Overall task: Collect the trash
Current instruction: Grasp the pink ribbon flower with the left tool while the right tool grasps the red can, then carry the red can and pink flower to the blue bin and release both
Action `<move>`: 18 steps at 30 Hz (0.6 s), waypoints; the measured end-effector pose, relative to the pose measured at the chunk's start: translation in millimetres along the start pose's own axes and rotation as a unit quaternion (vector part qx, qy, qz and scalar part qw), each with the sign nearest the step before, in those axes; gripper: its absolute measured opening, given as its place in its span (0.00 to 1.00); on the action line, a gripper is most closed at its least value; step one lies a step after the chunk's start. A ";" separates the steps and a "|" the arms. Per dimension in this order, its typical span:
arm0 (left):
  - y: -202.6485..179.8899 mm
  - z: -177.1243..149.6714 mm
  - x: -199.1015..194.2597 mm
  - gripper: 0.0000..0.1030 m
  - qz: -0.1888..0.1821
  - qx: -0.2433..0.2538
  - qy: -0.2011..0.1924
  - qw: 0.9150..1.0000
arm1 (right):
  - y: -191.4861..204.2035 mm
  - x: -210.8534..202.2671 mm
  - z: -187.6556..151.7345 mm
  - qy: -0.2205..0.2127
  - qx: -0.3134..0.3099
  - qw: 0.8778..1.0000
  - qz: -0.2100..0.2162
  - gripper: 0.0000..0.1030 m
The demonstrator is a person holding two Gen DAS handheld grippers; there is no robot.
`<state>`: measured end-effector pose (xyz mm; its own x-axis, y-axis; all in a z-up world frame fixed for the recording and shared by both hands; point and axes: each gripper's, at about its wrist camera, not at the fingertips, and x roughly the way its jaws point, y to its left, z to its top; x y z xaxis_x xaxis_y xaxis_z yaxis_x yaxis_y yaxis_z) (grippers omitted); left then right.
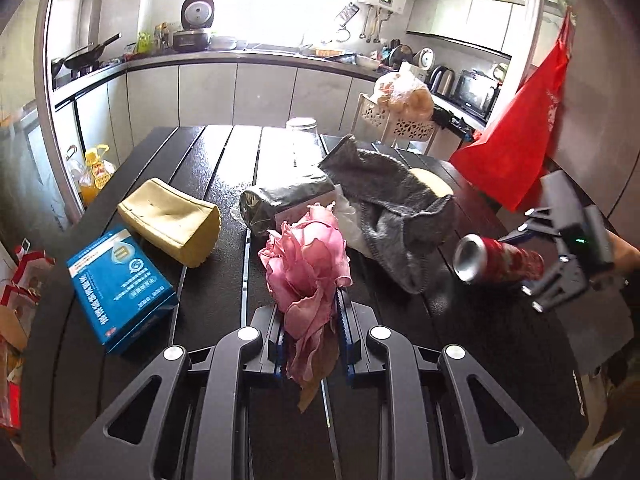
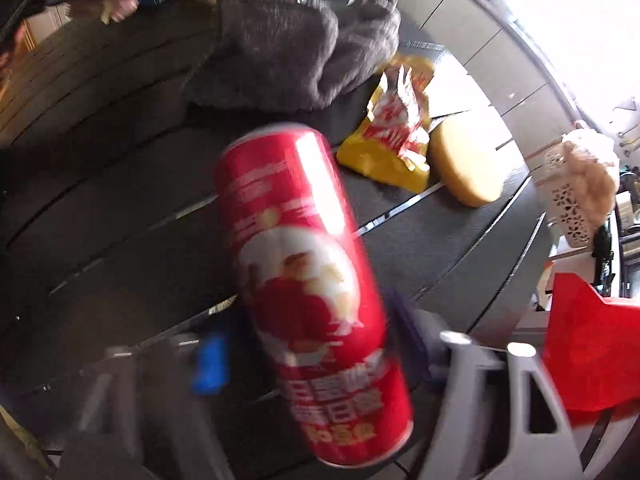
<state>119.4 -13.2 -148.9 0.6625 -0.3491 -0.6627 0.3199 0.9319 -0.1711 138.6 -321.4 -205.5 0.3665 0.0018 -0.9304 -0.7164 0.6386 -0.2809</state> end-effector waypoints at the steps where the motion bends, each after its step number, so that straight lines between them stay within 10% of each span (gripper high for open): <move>1: -0.6 -0.7 -2.1 0.19 -0.003 -0.001 0.000 1.000 | -2.2 0.1 1.3 -0.006 0.003 1.000 0.010 0.57; 12: -8.8 -7.7 -14.0 0.19 -0.023 -0.002 -0.004 1.000 | -15.5 -30.5 -14.6 -0.071 0.142 0.986 0.045 0.53; 18: -35.5 -15.9 -34.0 0.19 -0.051 0.034 -0.012 0.998 | 9.6 -134.2 -126.4 -0.223 0.331 0.915 0.058 0.54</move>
<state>74.8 -32.9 -131.9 0.6403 -0.4444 -0.6266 0.4313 0.8830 -0.1855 7.4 -412.8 -113.1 0.6225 0.3185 -0.7148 -0.3038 0.9402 0.1543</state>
